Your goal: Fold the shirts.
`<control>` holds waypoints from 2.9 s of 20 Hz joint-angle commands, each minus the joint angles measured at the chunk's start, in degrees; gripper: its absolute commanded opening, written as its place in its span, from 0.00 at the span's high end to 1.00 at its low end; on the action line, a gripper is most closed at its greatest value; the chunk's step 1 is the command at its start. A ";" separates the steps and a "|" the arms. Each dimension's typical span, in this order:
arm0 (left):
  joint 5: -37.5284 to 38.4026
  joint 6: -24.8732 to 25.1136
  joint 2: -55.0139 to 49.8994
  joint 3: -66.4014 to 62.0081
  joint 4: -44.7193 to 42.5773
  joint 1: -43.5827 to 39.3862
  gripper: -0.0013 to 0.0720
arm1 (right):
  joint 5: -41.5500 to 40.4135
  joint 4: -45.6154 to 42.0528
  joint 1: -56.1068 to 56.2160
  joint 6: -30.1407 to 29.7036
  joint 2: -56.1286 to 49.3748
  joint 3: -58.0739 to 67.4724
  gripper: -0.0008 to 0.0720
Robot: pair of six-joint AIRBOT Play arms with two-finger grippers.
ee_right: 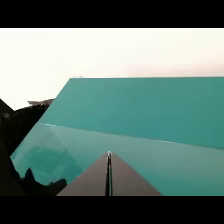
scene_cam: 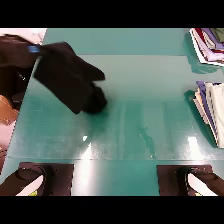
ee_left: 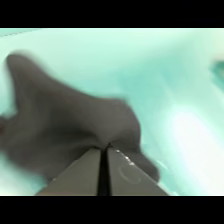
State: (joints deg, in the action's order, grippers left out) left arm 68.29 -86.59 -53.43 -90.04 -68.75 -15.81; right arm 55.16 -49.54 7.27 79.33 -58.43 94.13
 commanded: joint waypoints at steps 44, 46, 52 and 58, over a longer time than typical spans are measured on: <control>-14.53 7.37 -25.92 14.10 4.72 6.32 0.95 | 11.39 -4.15 1.42 0.09 -15.45 -34.23 0.30; -13.33 7.37 -26.18 14.12 4.70 6.32 0.95 | 7.74 -2.54 3.28 -0.17 -20.00 -34.38 0.30; -10.80 7.39 -26.34 14.16 4.66 6.32 0.95 | 3.02 -1.01 10.25 -1.25 -34.64 -23.67 0.38; -10.64 7.39 -26.34 14.16 4.66 6.32 0.95 | 7.04 -1.22 15.30 -1.22 -46.23 -10.25 0.53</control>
State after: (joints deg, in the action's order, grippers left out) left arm 57.39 -79.22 -79.81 -75.81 -64.07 -9.50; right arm 59.79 -50.74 20.27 78.08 -99.44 78.13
